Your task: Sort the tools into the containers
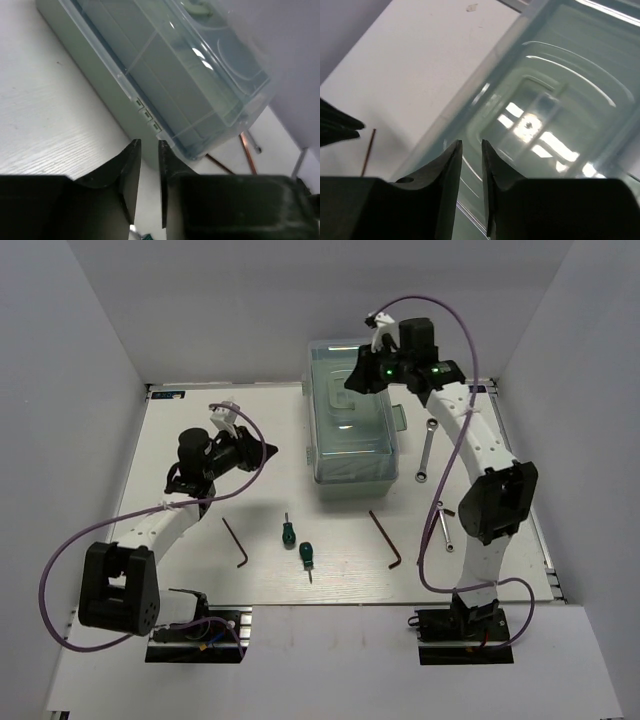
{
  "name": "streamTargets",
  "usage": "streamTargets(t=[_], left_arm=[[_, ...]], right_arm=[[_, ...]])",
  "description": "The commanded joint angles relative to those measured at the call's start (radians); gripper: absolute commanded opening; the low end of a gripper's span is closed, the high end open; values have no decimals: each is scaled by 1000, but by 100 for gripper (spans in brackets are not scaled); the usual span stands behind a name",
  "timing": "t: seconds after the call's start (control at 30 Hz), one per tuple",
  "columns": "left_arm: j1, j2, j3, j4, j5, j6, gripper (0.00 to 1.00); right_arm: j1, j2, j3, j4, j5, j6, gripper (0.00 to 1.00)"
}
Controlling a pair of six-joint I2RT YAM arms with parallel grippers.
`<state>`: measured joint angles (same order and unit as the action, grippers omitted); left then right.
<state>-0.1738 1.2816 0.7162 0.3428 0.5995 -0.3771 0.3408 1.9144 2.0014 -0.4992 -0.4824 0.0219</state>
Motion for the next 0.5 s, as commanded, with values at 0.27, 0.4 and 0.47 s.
streamTargets(t=[0.27,0.4,0.47], left_arm=[[3,180,94,179,72,-101,73],[3,243,167,203,97,-121,74],[3,263,178,242,121,-135,74]], right_arm=[[81,155,174,139,120,253,61],[78,192,185,125,174,263,64],[81,201,175,116,182,308,65]])
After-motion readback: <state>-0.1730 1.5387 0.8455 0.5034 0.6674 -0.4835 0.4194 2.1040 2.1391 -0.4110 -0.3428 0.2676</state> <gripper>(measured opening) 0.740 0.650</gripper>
